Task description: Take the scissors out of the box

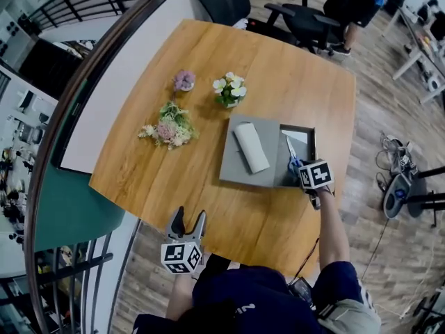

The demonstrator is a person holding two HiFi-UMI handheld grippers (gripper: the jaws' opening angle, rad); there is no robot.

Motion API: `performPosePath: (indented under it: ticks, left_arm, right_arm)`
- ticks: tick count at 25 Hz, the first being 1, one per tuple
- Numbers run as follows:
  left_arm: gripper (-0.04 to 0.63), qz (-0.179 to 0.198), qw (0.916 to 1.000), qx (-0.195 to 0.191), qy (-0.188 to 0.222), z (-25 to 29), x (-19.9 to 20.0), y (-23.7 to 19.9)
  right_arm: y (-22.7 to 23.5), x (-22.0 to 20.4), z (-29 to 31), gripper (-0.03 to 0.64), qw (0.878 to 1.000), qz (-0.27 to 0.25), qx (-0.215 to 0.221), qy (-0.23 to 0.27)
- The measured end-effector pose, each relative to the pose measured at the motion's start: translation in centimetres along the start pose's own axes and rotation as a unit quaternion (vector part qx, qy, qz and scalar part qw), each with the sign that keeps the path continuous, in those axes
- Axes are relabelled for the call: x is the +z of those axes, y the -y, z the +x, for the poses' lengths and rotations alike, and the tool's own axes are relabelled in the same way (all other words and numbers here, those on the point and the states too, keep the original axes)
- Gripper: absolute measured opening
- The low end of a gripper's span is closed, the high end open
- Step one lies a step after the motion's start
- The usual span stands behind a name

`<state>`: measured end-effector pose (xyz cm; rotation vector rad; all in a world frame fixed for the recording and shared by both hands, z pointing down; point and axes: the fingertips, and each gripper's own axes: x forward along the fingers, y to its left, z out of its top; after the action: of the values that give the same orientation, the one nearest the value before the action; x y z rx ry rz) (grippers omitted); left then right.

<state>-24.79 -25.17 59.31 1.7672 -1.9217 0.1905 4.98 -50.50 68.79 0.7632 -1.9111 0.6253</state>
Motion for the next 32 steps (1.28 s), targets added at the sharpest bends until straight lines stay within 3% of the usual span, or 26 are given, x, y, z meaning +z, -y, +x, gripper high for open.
performPosePath:
  ticks: [5, 10, 18, 23, 32]
  left_arm:
    - [0.301, 0.003, 0.9999, -0.010, -0.010, 0.0, -0.4, 0.6]
    - [0.299, -0.003, 0.9996, -0.021, -0.021, 0.5, -1.4, 1.0]
    - [0.282, 0.006, 0.9989, -0.042, -0.019, 0.4, -1.3, 2.8]
    - [0.276, 0.019, 0.9987, -0.042, -0.021, -0.2, -1.1, 2.6]
    - [0.276, 0.044, 0.9954, -0.083, -0.019, 0.0, -0.8, 5.2]
  right_arm:
    - [0.3, -0.6, 0.9, 0.146, 0.999, -0.025, -0.026, -0.033]
    - [-0.1, -0.5, 1.6, 0.124, 0.998, -0.035, -0.005, -0.047]
    - [-0.1, -0.4, 1.5, 0.088, 0.998, -0.039, -0.006, -0.044]
    - [-0.1, 0.7, 0.3, 0.087, 1.000, 0.002, -0.016, 0.011]
    - [-1.9, 4.0, -5.5, 0.087, 0.990, -0.011, -0.039, 0.138]
